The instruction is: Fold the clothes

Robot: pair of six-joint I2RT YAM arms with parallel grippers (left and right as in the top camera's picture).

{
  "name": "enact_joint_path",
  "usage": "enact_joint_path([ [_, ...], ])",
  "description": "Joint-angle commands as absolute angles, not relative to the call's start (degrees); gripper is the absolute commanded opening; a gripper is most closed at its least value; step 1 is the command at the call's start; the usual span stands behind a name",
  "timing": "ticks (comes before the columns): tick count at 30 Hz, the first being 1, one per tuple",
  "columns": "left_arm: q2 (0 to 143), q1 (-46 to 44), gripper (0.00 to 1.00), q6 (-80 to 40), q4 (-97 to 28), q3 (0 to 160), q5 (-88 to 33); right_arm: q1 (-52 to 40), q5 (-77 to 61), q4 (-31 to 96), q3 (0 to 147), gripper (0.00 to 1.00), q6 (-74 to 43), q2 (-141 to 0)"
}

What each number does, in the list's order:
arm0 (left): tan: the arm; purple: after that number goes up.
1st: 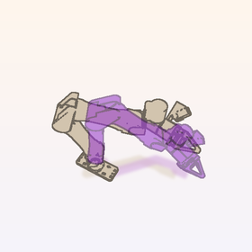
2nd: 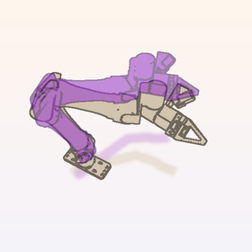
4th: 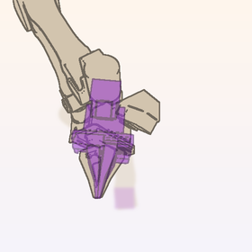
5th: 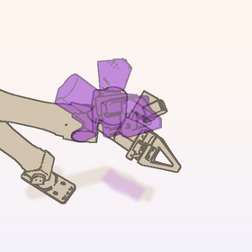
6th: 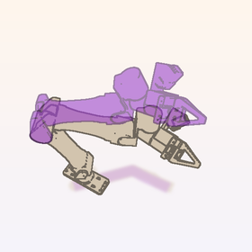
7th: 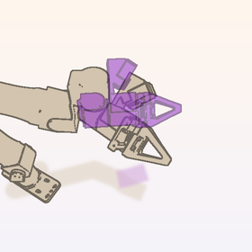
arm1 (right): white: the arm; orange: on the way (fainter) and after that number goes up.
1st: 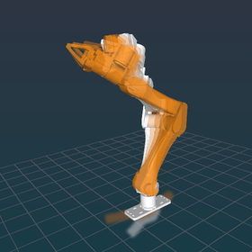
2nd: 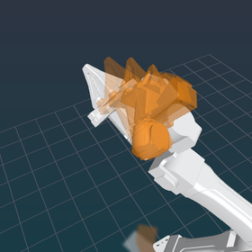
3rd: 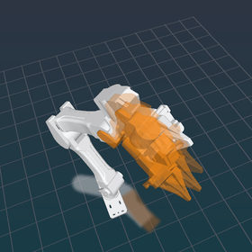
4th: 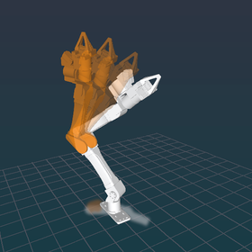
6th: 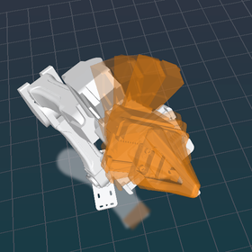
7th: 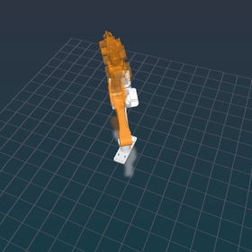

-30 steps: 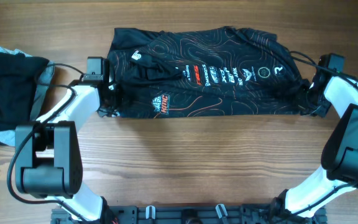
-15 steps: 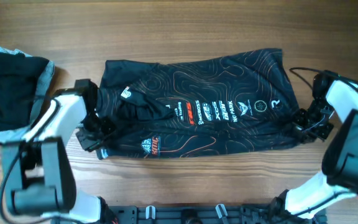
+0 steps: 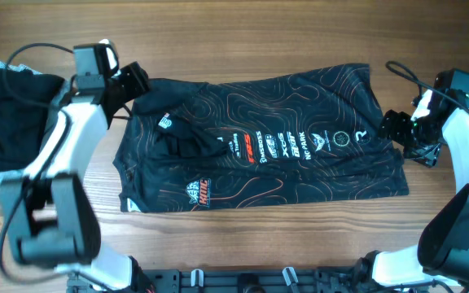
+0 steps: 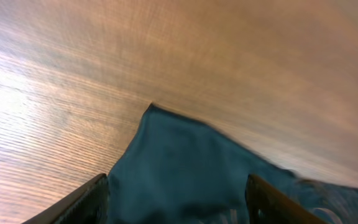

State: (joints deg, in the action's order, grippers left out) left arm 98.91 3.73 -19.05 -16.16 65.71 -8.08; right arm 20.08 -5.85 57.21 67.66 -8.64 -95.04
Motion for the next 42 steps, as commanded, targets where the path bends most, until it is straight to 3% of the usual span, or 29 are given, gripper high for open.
enact_joint_path([
  [1, 112.9, 4.1, 0.69, -15.4, -15.3, 74.3, -9.6, 20.3, -7.4, 57.7, 68.8, 0.94, -7.5, -93.8],
  [7, 123.0, 3.4, 0.7, -15.4, -11.1, 76.7, -9.6, 20.3, -7.8, 57.8, 68.8, 0.94, -7.6, -93.8],
  [9, 124.7, 1.8, 0.64, -15.4, -11.9, 76.7, -12.7, 20.3, -8.0, 57.6, 68.8, 0.94, -7.7, -93.8],
  [10, 124.8, 0.8, 0.44, -15.4, -12.7, 76.7, -12.7, 20.3, -8.0, 57.3, 68.8, 0.93, -7.6, -93.9],
  [11, 124.8, -0.1, 0.18, -15.4, -13.7, 76.8, -12.6, 20.3, -8.0, 57.0, 68.8, 0.91, -7.6, -93.8],
  [13, 124.7, -0.8, 0.04, -15.4, -16.6, 76.8, -12.1, 20.3, -8.3, 56.2, 68.8, 0.89, -7.6, -93.9],
  [16, 122.4, 0.3, 0.04, -16.1, -19.3, 76.8, -12.2, 20.3, -10.8, 54.6, 68.8, 0.78, -7.5, -93.9],
  [23, 109.7, 1.0, 0.04, -20.4, -27.8, 76.8, -15.0, 18.3, -10.0, 48.5, 71.6, 0.79, -4.4, -98.3],
  [27, 109.0, 1.0, 0.04, -20.4, -30.7, 76.8, -15.0, 15.5, -10.0, 36.1, 75.0, 0.75, -3.0, -101.6],
  [30, 109.0, 1.0, 0.04, -20.4, -31.7, 76.8, -15.0, 13.5, -10.0, 26.2, 75.0, 0.67, -4.4, -105.0],
  [33, 109.0, 1.0, 0.04, -20.4, -34.5, 76.8, -15.0, 13.2, -11.3, 23.2, 77.4, 0.67, -6.4, -111.3],
  [36, 109.0, 1.0, 0.04, -20.4, -36.1, 76.8, -15.0, 11.8, -11.5, 23.1, 84.4, 0.74, -6.0, -118.9],
  [42, 109.0, 1.0, 0.04, -20.4, -36.0, 76.8, -15.0, 8.3, -8.6, 16.7, 87.5, 0.72, -7.7, -126.3],
])
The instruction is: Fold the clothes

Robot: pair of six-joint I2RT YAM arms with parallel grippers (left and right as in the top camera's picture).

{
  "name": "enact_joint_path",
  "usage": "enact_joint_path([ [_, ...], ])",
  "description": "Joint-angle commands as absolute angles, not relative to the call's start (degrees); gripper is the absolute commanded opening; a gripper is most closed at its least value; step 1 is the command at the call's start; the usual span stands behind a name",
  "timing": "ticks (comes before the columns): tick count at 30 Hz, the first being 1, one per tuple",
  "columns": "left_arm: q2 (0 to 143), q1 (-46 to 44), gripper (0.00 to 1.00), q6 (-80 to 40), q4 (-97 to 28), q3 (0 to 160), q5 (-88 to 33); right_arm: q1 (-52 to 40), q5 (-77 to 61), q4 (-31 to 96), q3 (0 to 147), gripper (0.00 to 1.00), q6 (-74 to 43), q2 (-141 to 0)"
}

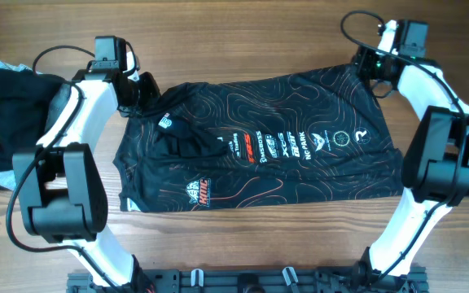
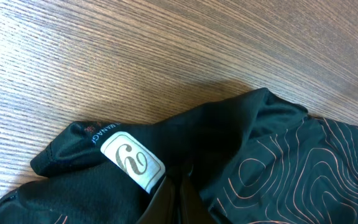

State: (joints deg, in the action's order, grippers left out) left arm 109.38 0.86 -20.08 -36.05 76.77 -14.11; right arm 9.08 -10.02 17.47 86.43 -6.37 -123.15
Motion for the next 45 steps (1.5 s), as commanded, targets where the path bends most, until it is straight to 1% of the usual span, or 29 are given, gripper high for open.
enact_joint_path([
  [1, 109.0, 1.0, 0.04, -20.4, -36.1, 76.8, -15.0, 8.2, -8.4, 16.6, 87.5, 0.72, -7.7, -127.2],
  [5, 109.0, 1.0, 0.04, -20.4, -36.1, 76.8, -15.0, 8.2, -6.9, 16.0, 87.5, 0.7, -9.9, -129.7],
  [7, 109.0, 1.0, 0.04, -20.4, -36.1, 76.8, -15.0, 8.2, -6.8, 14.8, 87.5, 0.65, -10.5, -129.9],
  [8, 109.0, 1.0, 0.04, -20.4, -36.1, 76.8, -15.0, 8.2, -6.9, 14.1, 87.5, 0.61, -10.6, -129.9],
  [9, 109.0, 1.0, 0.04, -20.4, -36.1, 76.8, -15.0, 8.2, -6.9, 13.7, 87.5, 0.49, -10.7, -129.9],
  [10, 109.0, 1.0, 0.04, -20.4, -36.1, 76.8, -15.0, 8.2, -6.9, 13.8, 87.5, 0.28, -10.7, -129.9],
  [11, 109.0, 1.0, 0.04, -20.4, -36.1, 76.8, -15.0, 8.2, -6.9, 13.8, 87.5, 0.2, -10.7, -129.9],
  [12, 109.0, 1.0, 0.04, -20.4, -36.1, 76.8, -15.0, 8.2, -6.7, 14.0, 87.5, 0.04, -10.7, -129.9],
  [16, 108.2, 1.4, 0.04, -20.4, -35.8, 76.9, -15.0, 8.4, -1.2, 17.8, 87.5, 0.04, -10.8, -127.4],
  [19, 103.6, 3.7, 0.04, -20.4, -36.1, 77.3, -19.9, 9.6, 2.2, 24.4, 87.5, 0.04, -12.3, -118.7],
  [20, 100.6, 4.7, 0.04, -20.4, -38.2, 77.3, -22.1, 10.5, 3.2, 28.9, 87.5, 0.04, -12.1, -114.7],
  [22, 96.9, 5.3, 0.04, -19.9, -44.4, 77.3, -22.0, 12.1, 4.1, 39.5, 87.5, 0.04, -10.9, -108.8],
  [23, 94.5, 5.8, 0.04, -19.9, -50.9, 77.3, -21.1, 13.2, 5.8, 46.2, 87.5, 0.04, -10.5, -106.6],
  [25, 92.7, 6.2, 0.04, -19.9, -60.0, 77.3, -18.9, 15.4, 10.0, 58.0, 87.5, 0.04, -10.5, -105.4],
  [26, 92.7, 6.2, 0.04, -19.9, -65.0, 77.3, -16.5, 16.3, 11.3, 62.0, 87.3, 0.04, -10.5, -105.5],
  [28, 92.7, 6.2, 0.04, -19.9, -72.5, 76.5, -11.4, 18.1, 13.8, 66.9, 84.9, 0.04, -10.5, -105.5],
  [29, 92.7, 6.2, 0.04, -19.9, -74.2, 75.9, -10.2, 18.6, 13.9, 68.1, 83.7, 0.04, -10.5, -105.5],
  [32, 92.7, 6.2, 0.04, -19.9, -75.3, 73.2, -9.3, 18.9, 14.0, 69.4, 80.8, 0.04, -10.5, -105.5],
  [34, 92.7, 6.2, 0.04, -19.8, -75.6, 70.3, -9.3, 18.9, 14.0, 70.1, 79.5, 0.08, -10.5, -105.5],
  [35, 92.7, 6.2, 0.04, -19.8, -76.0, 69.2, -9.3, 18.9, 14.0, 70.6, 78.9, 0.12, -10.5, -105.5],
  [36, 92.7, 6.2, 0.04, -19.7, -77.0, 68.3, -9.3, 18.9, 14.2, 71.0, 78.2, 0.22, -10.5, -105.5],
  [37, 92.7, 6.2, 0.04, -19.7, -77.9, 67.9, -9.3, 19.0, 14.2, 71.2, 77.6, 0.26, -10.4, -105.5],
  [38, 92.7, 6.2, 0.13, -19.7, -78.5, 67.7, -9.3, 19.0, 14.2, 71.2, 76.9, 0.32, -10.4, -105.5],
  [39, 92.7, 6.2, 0.25, -19.7, -78.9, 67.7, -9.3, 19.2, 14.2, 71.2, 76.3, 0.58, -10.5, -105.5],
  [40, 92.7, 6.2, 0.26, -19.7, -78.7, 67.7, -9.3, 19.2, 14.1, 71.2, 76.0, 0.67, -10.4, -105.5],
  [44, 92.7, 6.2, 0.27, -19.7, -75.4, 67.7, -9.4, 19.2, 8.4, 69.9, 76.0, 0.85, -5.9, -105.5],
  [45, 92.7, 6.2, 0.27, -19.7, -74.7, 67.7, -9.3, 19.2, 6.3, 69.5, 75.4, 0.85, -3.8, -105.5],
])
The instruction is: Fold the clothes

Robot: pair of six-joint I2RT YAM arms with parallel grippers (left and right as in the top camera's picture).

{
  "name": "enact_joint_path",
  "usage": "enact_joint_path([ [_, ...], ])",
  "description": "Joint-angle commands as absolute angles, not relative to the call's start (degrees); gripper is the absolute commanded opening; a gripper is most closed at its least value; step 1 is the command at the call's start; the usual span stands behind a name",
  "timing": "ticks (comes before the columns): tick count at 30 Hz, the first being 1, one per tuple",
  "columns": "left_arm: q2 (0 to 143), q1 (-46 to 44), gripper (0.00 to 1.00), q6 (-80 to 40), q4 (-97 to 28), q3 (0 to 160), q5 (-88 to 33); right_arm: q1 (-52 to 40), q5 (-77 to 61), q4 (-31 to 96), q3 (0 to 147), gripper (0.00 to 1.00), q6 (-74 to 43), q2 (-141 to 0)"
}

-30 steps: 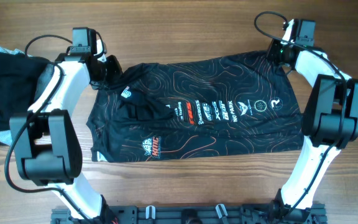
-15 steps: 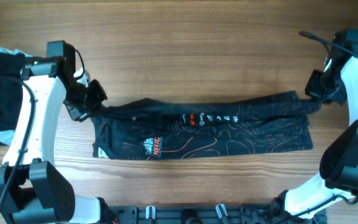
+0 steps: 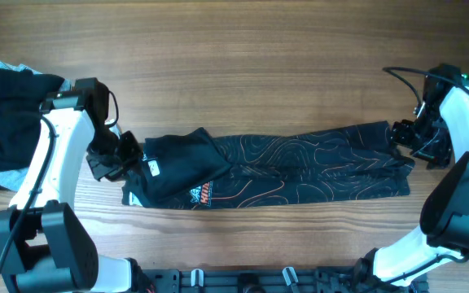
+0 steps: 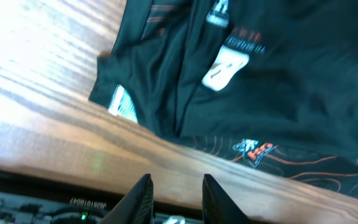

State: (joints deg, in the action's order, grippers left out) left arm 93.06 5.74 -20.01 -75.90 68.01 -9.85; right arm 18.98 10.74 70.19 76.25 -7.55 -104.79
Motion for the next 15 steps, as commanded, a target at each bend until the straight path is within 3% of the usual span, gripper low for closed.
enact_joint_path([
  [1, 92.7, 6.2, 0.27, -19.7, -74.1, 67.7, -9.3, 19.2, 4.1, 69.1, 74.8, 0.86, -2.3, -105.5],
  [10, 92.7, 6.2, 0.28, -19.7, -71.8, 67.7, -9.3, 19.4, 2.3, 49.2, 57.6, 0.91, 4.8, -105.5],
  [11, 92.7, 6.2, 0.28, -19.7, -71.6, 67.7, -9.3, 19.4, 0.5, 48.6, 57.1, 0.84, 5.8, -105.5],
  [13, 92.7, 6.2, 0.28, -19.7, -71.3, 67.7, -9.3, 19.4, -5.3, 48.0, 57.0, 0.52, 9.1, -105.5],
  [15, 92.7, 6.2, 0.27, -19.7, -70.9, 67.7, -9.3, 19.4, -5.6, 48.0, 57.0, 0.05, 9.0, -105.5],
])
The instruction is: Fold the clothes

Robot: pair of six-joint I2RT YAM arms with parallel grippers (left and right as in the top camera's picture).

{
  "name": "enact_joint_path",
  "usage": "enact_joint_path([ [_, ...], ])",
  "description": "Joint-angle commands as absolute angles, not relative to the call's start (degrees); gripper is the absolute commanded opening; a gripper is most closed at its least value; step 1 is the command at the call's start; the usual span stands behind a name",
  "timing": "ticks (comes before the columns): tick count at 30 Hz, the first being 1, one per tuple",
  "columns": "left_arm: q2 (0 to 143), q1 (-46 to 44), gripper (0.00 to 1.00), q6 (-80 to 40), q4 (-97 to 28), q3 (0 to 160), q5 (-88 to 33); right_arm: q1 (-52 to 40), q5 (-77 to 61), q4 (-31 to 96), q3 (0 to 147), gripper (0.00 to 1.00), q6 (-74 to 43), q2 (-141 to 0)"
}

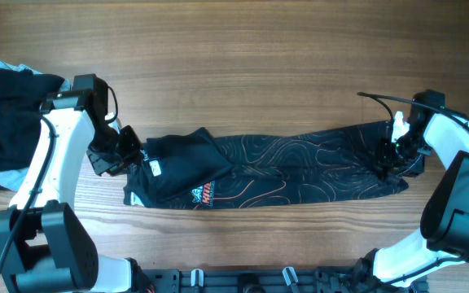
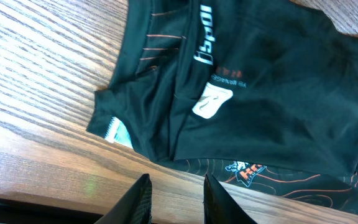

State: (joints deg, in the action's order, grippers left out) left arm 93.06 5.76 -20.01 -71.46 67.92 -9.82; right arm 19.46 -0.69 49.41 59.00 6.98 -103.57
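Note:
A black shirt (image 1: 283,167) with orange contour lines lies folded lengthwise into a narrow strip across the near half of the wooden table (image 1: 243,65). My left gripper (image 1: 125,151) is at the strip's left end. In the left wrist view that gripper (image 2: 176,186) is open over bare wood, nothing between its fingers, and the shirt's collar end with a white label (image 2: 213,102) lies just beyond them. My right gripper (image 1: 391,156) is over the strip's right end; its jaws cannot be made out.
A heap of dark clothes (image 1: 6,106) on a pale cloth lies at the left edge, behind my left arm. A black rail (image 1: 243,281) runs along the table's front edge, close to the folded strip.
My right gripper has shifted from the strip's far right corner to a spot lower and slightly left, over the right end. The left gripper and the shirt have barely changed.
The shirt first lay spread flat, my left gripper at its far left corner and the right one beside its right edge. Then both grippers were at the far corners. Later the far half lay folded over the near half as a strip, left gripper open.

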Motion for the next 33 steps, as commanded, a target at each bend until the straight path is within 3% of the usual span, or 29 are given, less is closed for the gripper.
enact_joint_path([
  [1, 92.7, 6.2, 0.27, -19.7, -70.8, 67.7, -9.3, 19.4, -5.6, 48.0, 57.1, 0.04, 9.0, -105.5],
  [7, 92.7, 6.2, 0.27, -19.7, -69.5, 67.7, -9.4, 16.6, -5.0, 58.0, 69.3, 0.04, 2.4, -102.7],
  [17, 92.7, 6.2, 0.3, -19.7, -68.1, 67.7, -9.5, -16.6, -6.6, 61.6, 69.7, 0.05, -9.3, -97.5],
  [23, 92.7, 6.2, 0.3, -19.7, -68.1, 67.7, -9.5, -24.7, -13.1, 60.3, 69.6, 0.1, -10.2, -97.5],
  [24, 92.7, 6.2, 0.31, -19.7, -68.1, 67.7, -9.5, -25.3, -13.9, 60.5, 69.6, 0.15, -10.2, -97.5],
  [25, 92.7, 6.2, 0.3, -19.7, -68.1, 67.7, -9.5, -26.0, -16.4, 60.4, 69.6, 0.31, -9.8, -97.5],
  [26, 92.7, 6.2, 0.31, -19.7, -68.1, 67.7, -9.5, -26.4, -20.8, 59.9, 69.6, 0.57, -7.7, -97.5],
  [27, 92.7, 6.2, 0.31, -19.7, -68.1, 67.7, -9.5, -26.5, -25.6, 59.5, 69.6, 0.77, -2.9, -97.5],
  [29, 92.7, 6.2, 0.32, -19.7, -68.1, 67.7, -9.5, -26.4, -26.4, 59.3, 69.6, 0.82, 0.7, -97.5],
  [30, 92.7, 6.2, 0.43, -19.7, -68.1, 67.7, -9.5, -26.4, -24.9, 59.4, 69.6, 0.83, 1.0, -97.5],
  [31, 92.7, 6.2, 0.43, -19.7, -68.1, 67.7, -9.5, -26.4, -22.7, 59.2, 69.6, 0.84, 0.4, -97.5],
  [33, 92.7, 6.2, 0.48, -19.8, -67.2, 67.7, -9.5, -26.4, -5.8, 58.6, 69.6, 0.84, -10.7, -97.5],
])
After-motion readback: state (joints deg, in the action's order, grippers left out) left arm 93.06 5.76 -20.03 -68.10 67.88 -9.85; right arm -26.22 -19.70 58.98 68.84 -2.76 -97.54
